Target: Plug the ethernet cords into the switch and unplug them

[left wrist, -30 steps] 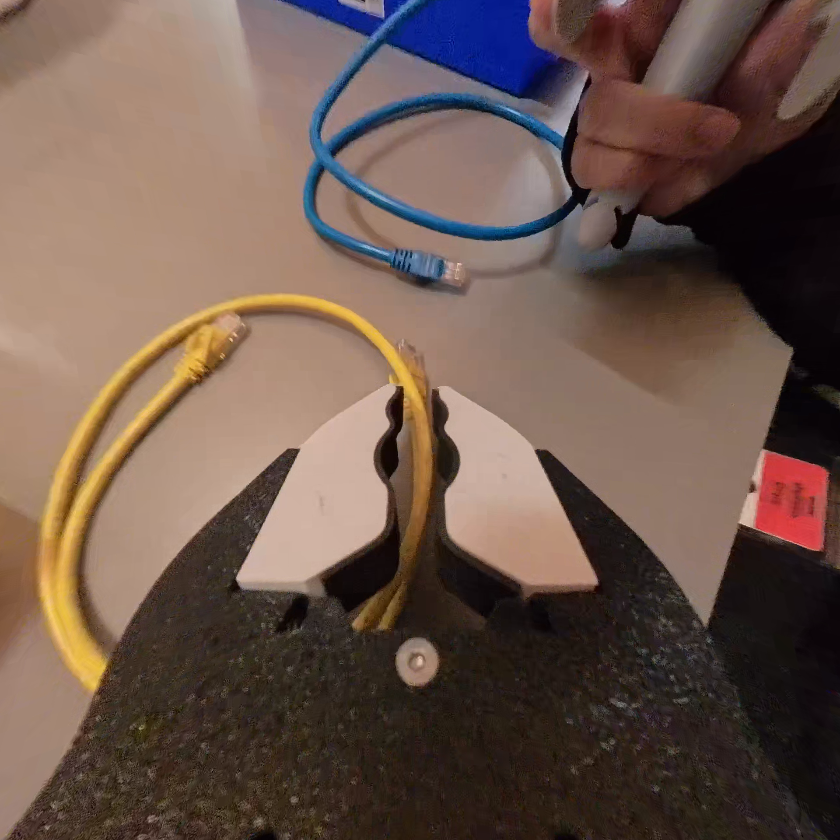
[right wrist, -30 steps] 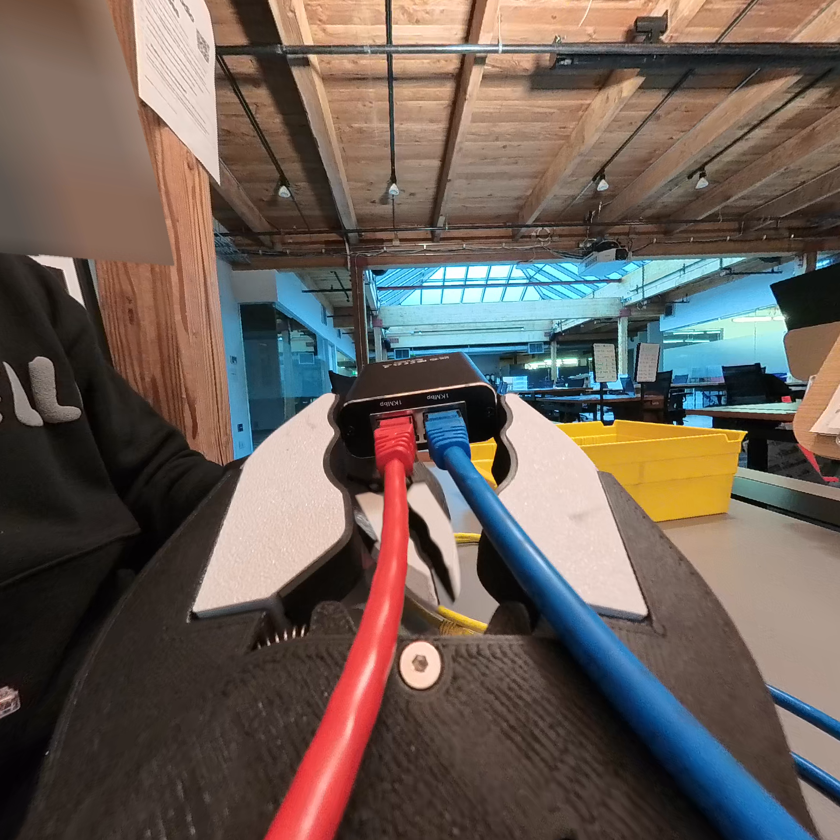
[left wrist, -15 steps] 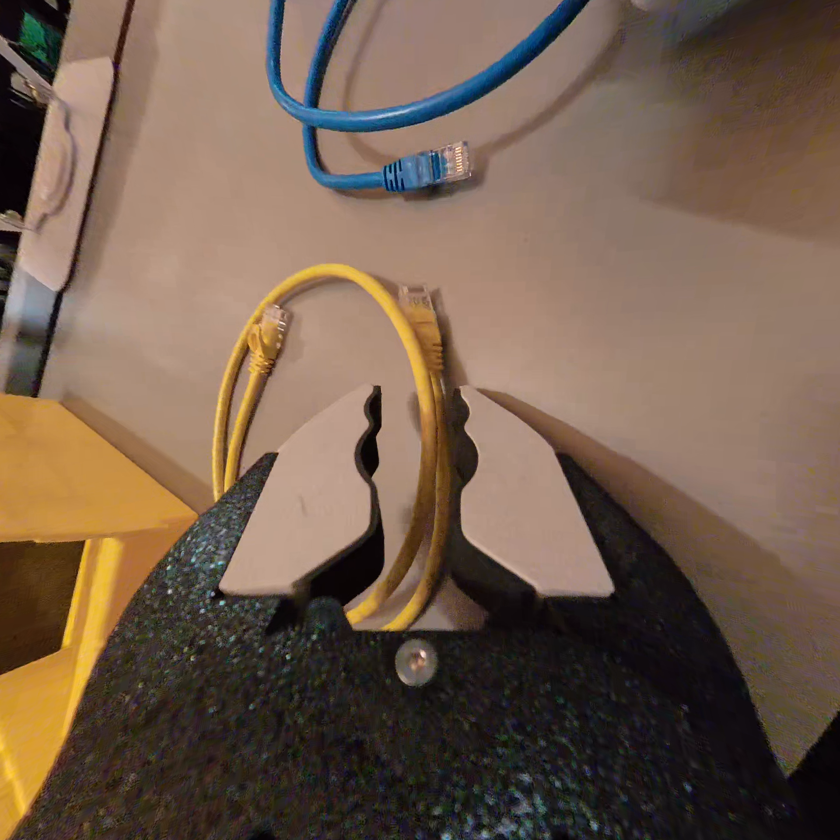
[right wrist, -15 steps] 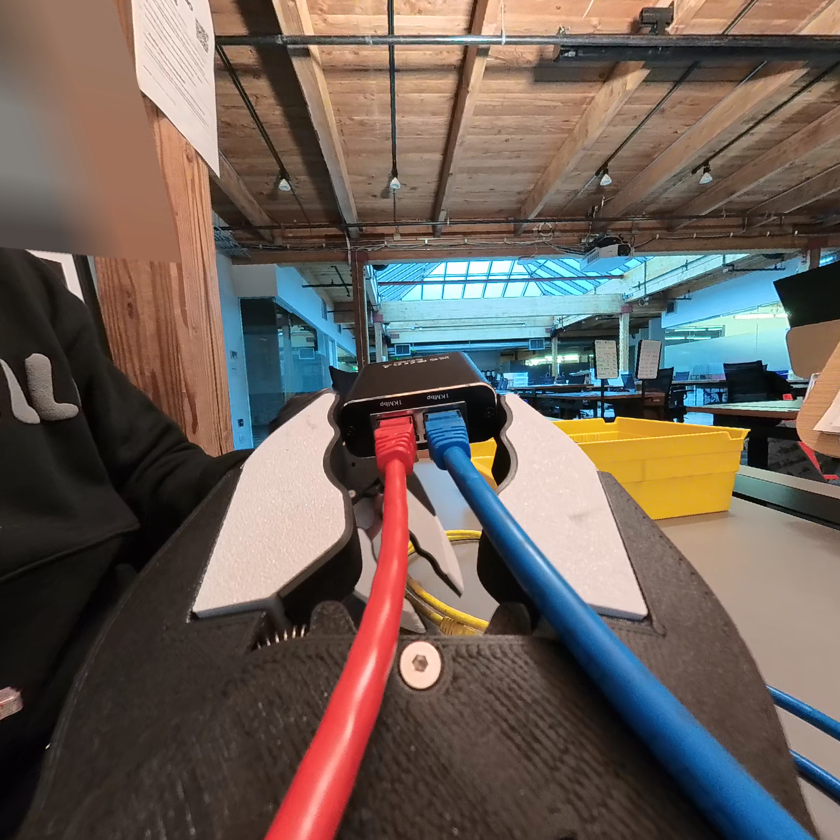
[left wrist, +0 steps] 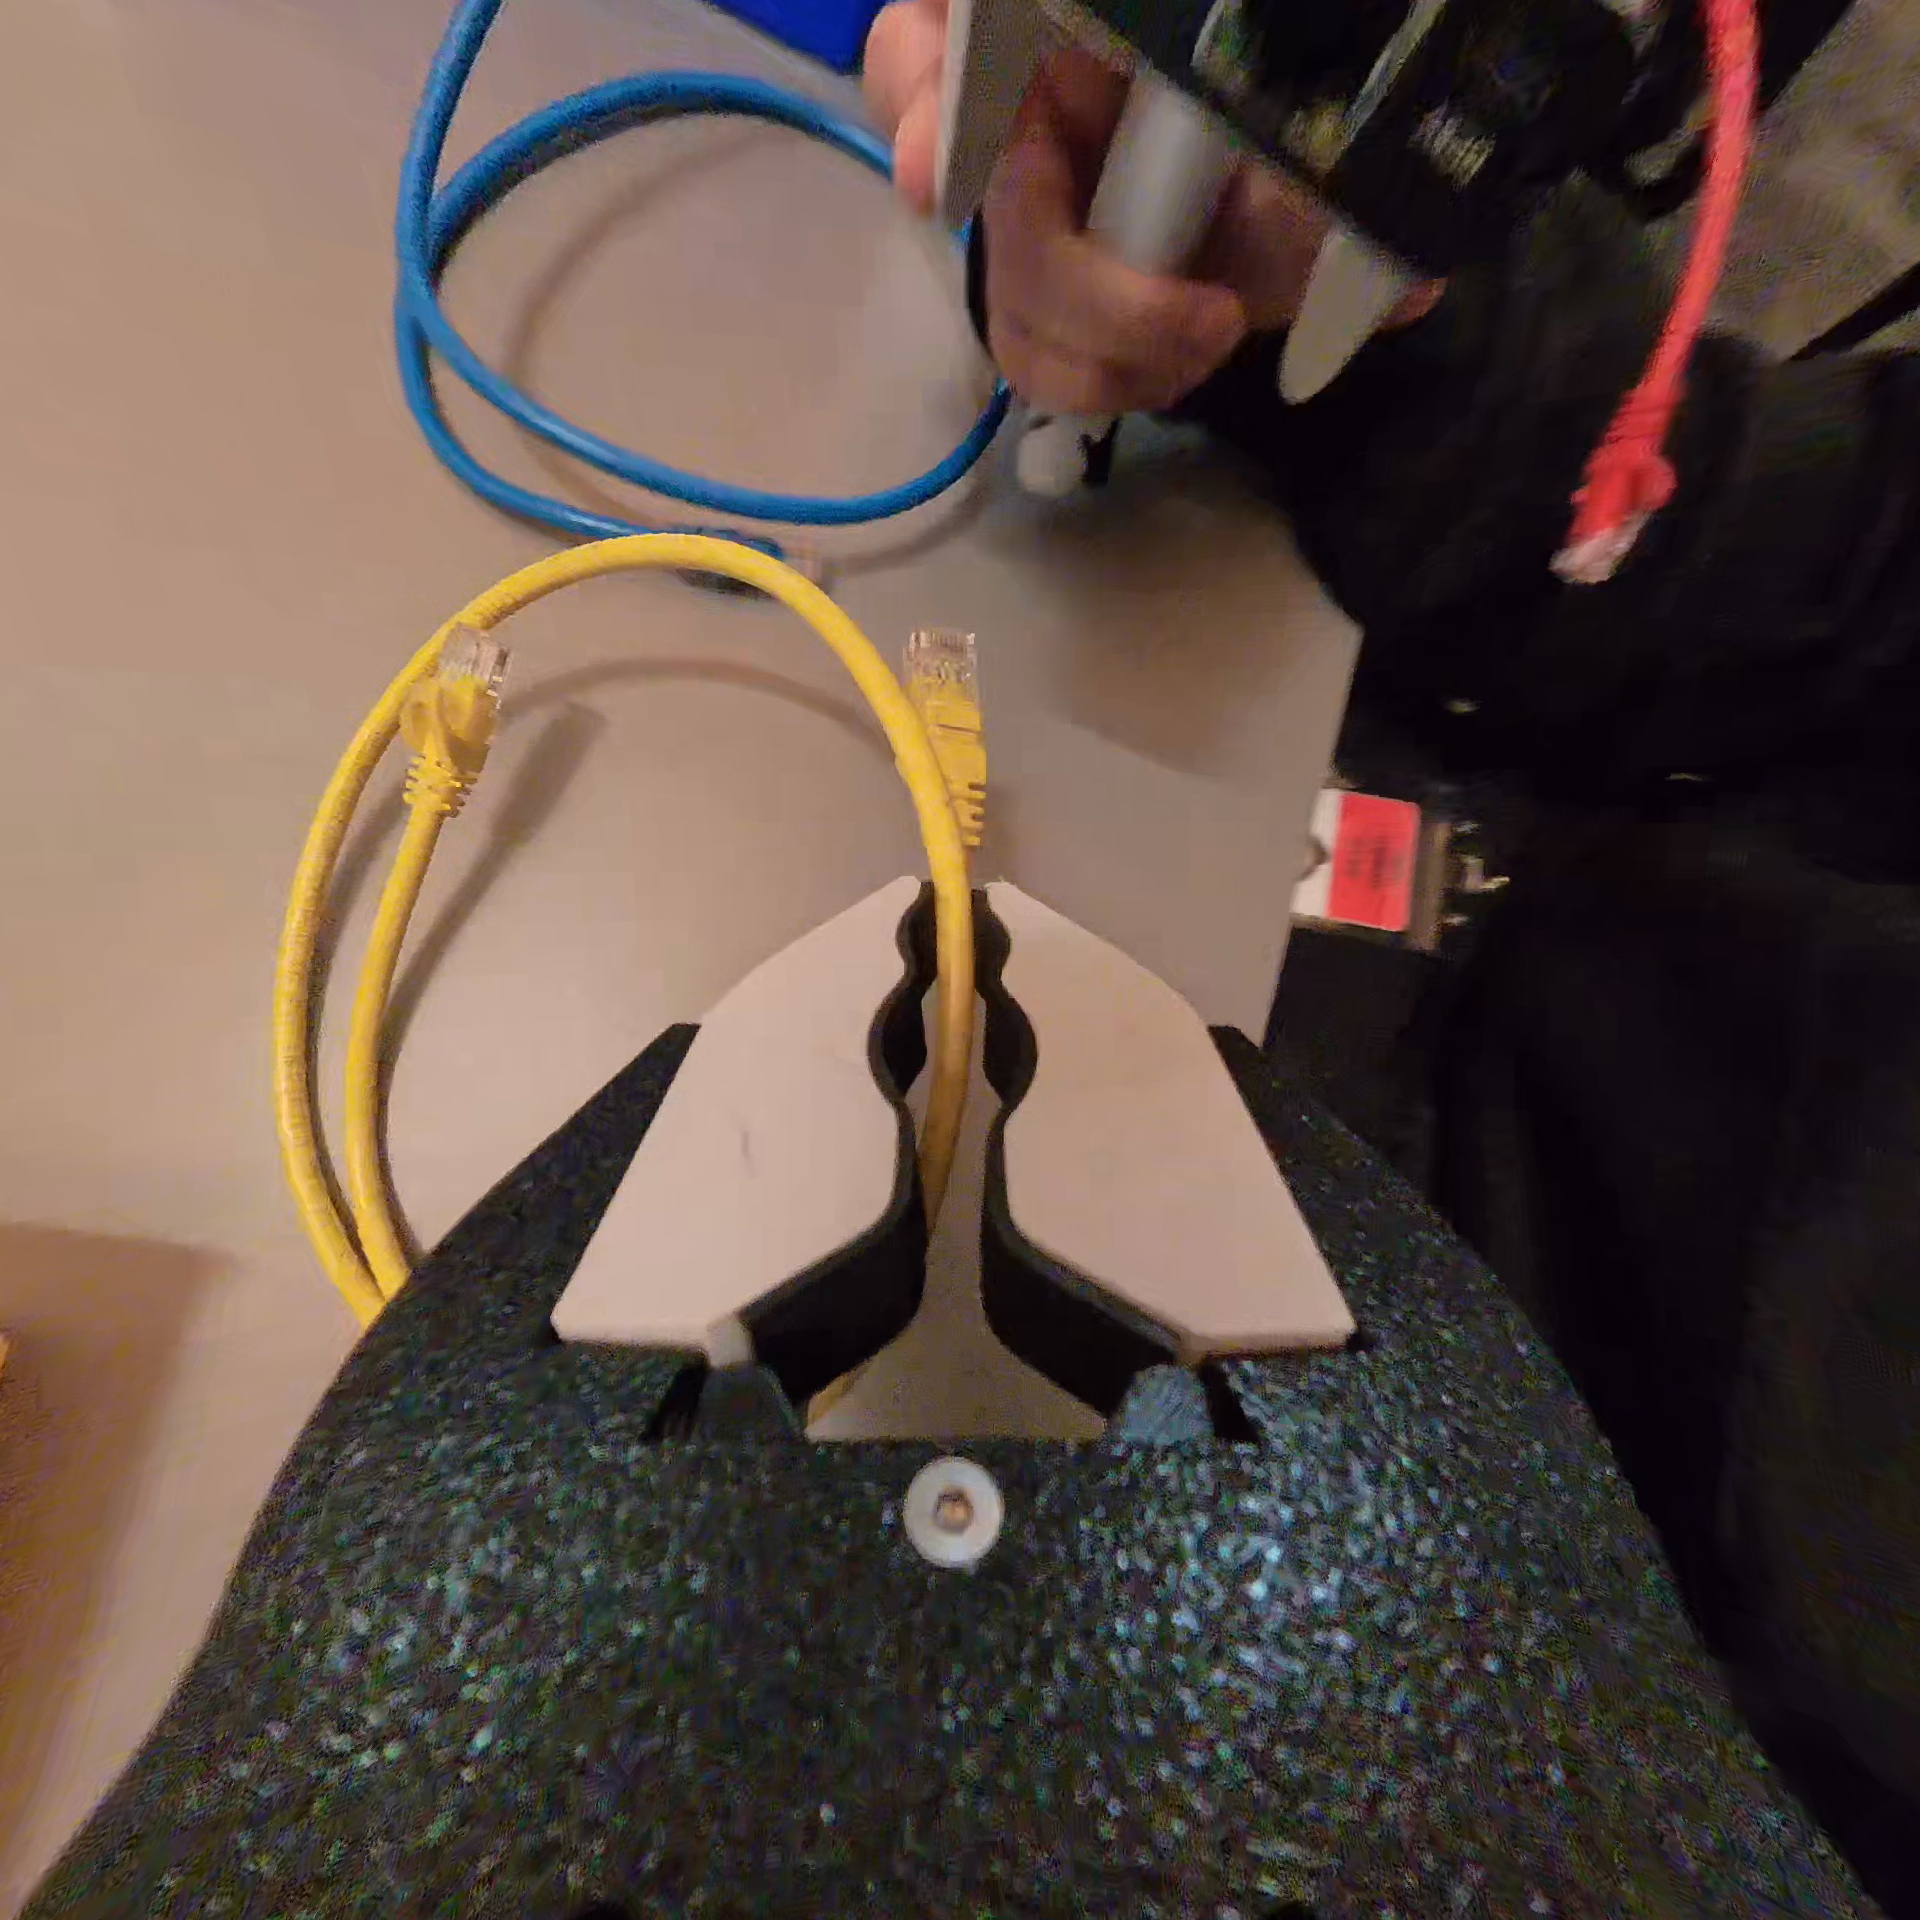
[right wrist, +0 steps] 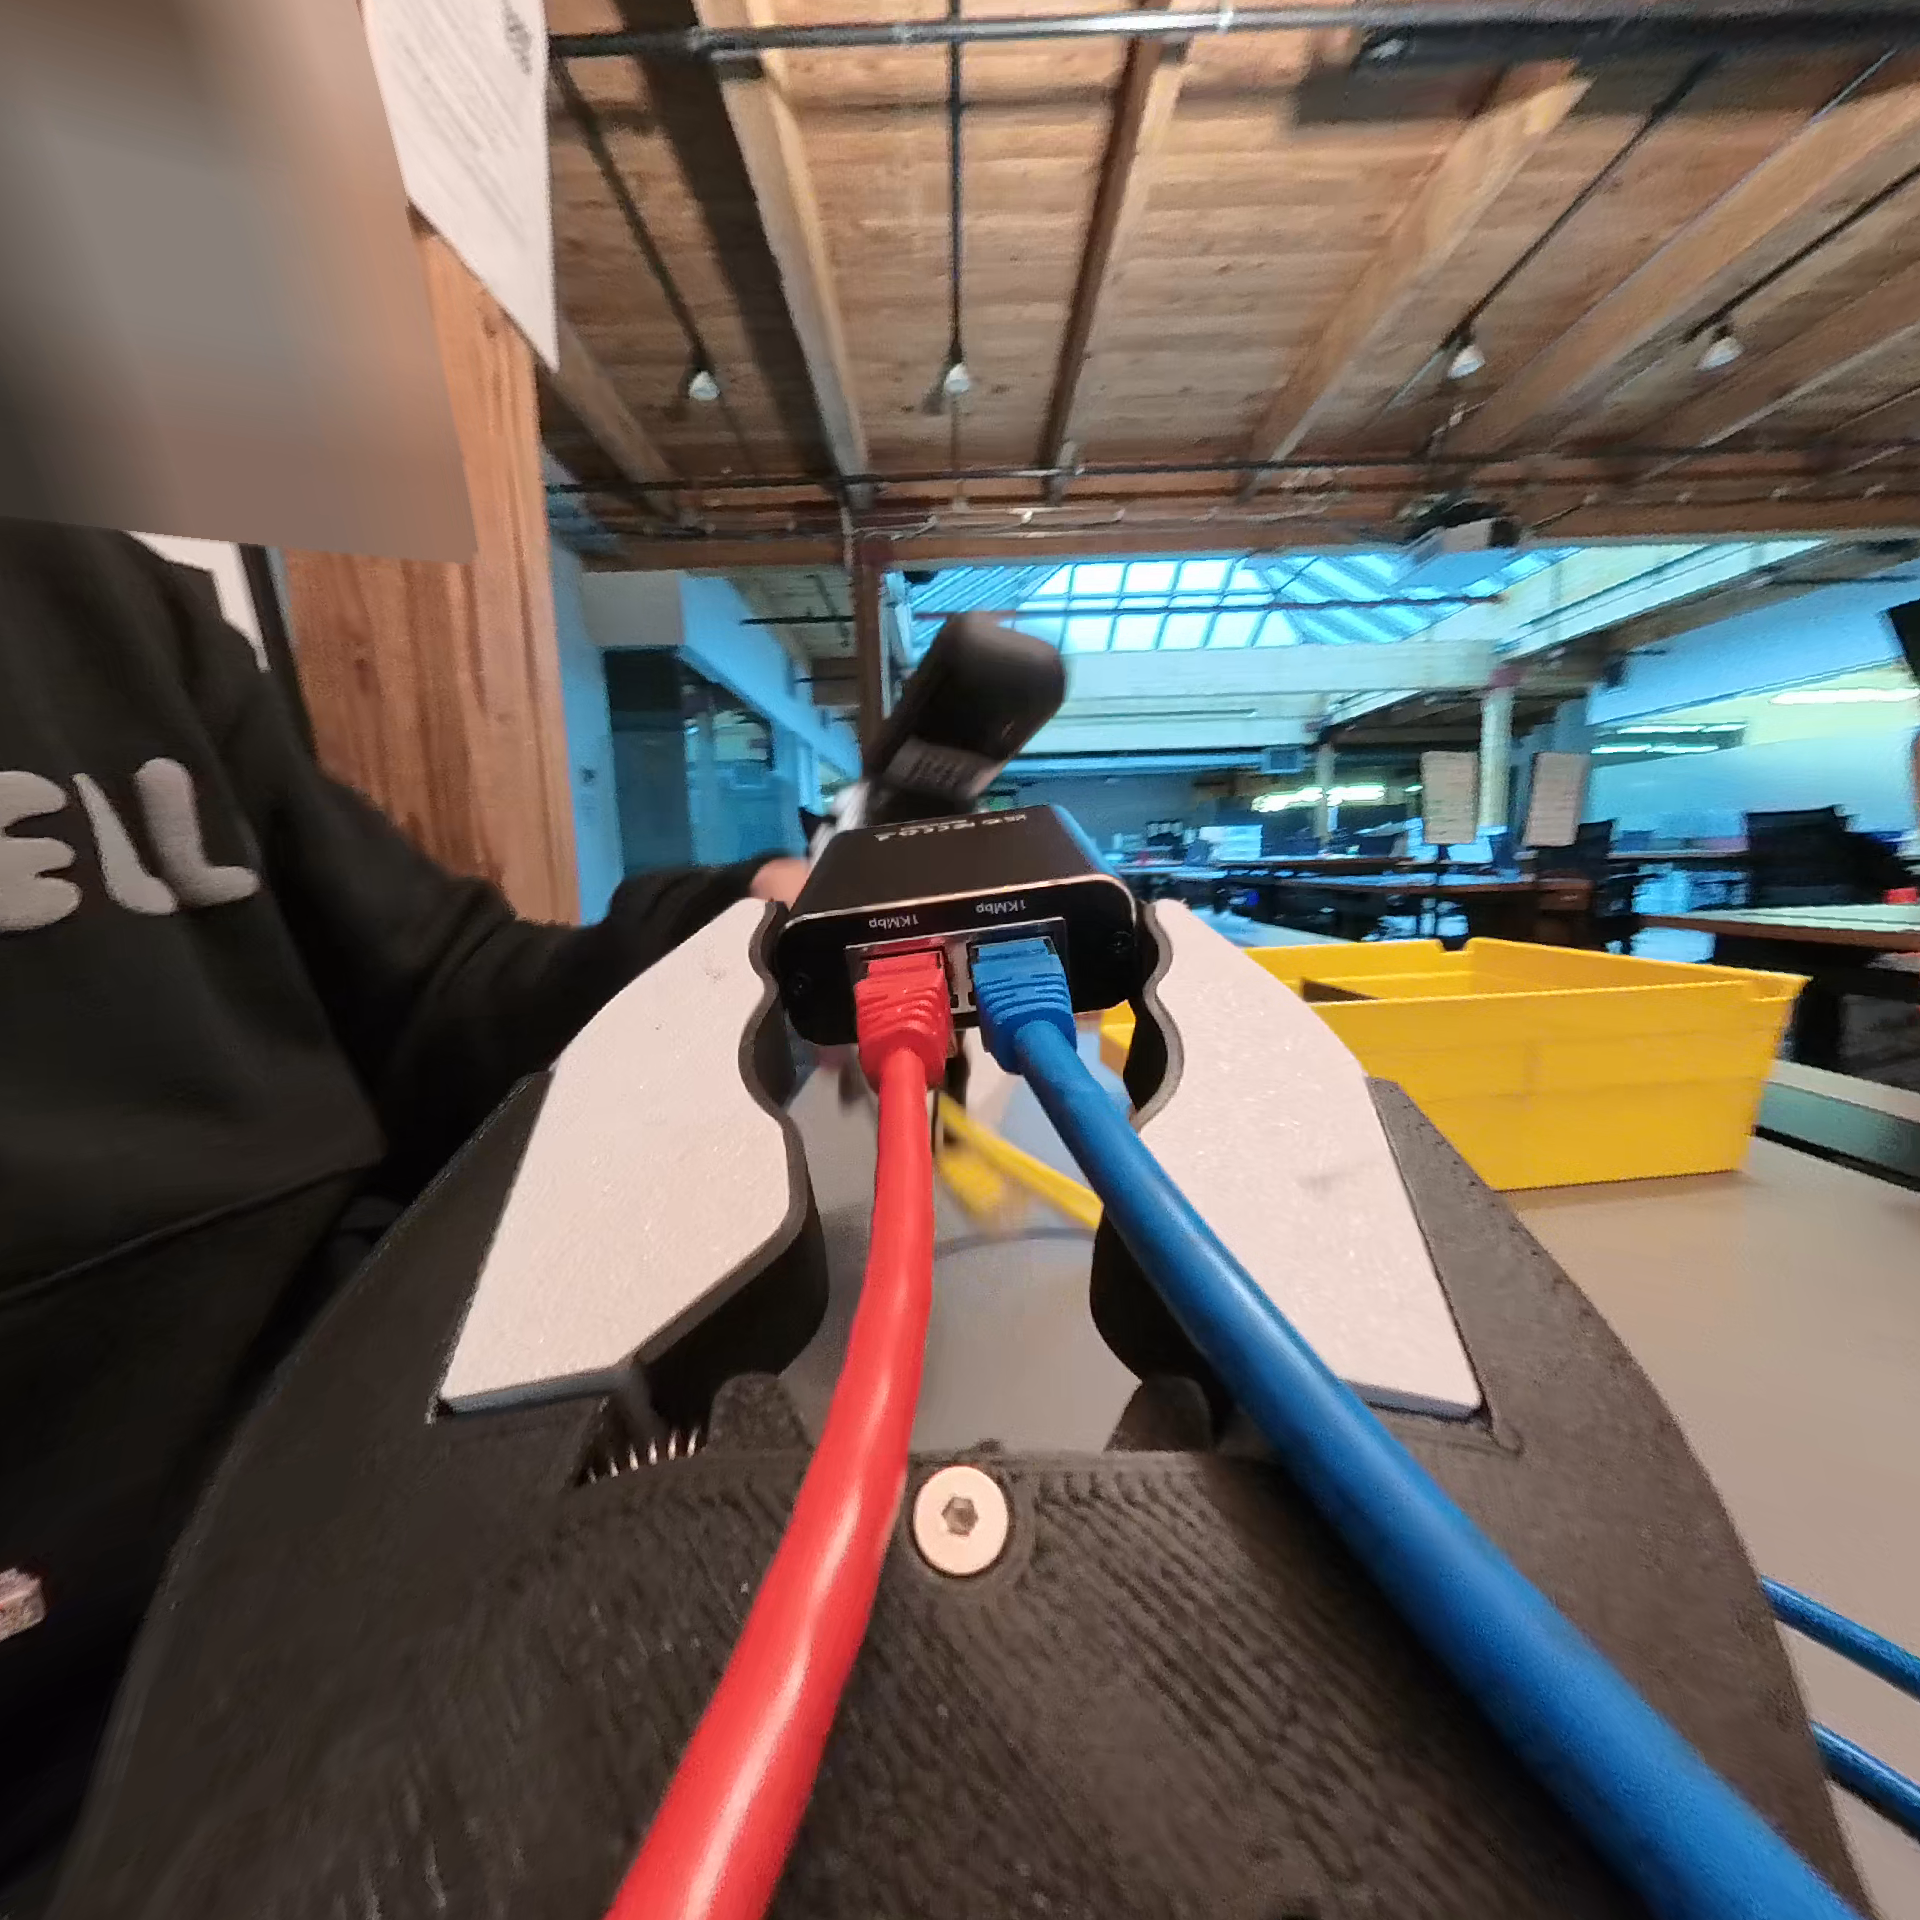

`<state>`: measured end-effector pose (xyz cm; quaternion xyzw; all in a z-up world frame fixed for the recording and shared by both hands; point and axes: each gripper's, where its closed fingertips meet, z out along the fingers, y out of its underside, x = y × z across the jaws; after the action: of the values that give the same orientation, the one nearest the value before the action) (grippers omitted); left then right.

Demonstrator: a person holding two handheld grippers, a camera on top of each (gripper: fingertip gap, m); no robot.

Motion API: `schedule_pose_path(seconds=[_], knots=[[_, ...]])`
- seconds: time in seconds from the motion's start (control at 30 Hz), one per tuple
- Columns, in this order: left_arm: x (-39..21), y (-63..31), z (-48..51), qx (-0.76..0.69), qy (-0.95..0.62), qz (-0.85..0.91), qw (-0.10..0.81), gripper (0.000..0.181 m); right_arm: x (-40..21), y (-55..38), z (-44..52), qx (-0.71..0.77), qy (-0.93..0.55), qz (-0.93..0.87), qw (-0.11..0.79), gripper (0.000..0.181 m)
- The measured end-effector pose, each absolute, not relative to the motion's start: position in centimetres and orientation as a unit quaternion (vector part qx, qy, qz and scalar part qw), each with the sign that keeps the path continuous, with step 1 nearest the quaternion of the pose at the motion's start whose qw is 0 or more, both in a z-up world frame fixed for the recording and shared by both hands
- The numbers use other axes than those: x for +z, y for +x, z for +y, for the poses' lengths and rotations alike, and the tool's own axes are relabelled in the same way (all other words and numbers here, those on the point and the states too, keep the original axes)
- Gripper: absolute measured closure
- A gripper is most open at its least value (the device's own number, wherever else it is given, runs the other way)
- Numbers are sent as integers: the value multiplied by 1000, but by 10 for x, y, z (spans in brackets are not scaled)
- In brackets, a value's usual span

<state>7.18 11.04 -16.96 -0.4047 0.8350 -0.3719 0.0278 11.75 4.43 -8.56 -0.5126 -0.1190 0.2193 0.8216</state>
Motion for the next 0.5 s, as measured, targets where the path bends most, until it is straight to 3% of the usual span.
schedule_pose_path(seconds=[0.23, 0.5], knots=[[-114, 68, 114, -440, -382, 810, -68, 176, -91, 108, 45, 249, -525, -136, 802, 118], [-98, 67, 107, -407, -369, 831, -91, 176, -96, 101, 48, 266, -536, -145, 788, 118]])
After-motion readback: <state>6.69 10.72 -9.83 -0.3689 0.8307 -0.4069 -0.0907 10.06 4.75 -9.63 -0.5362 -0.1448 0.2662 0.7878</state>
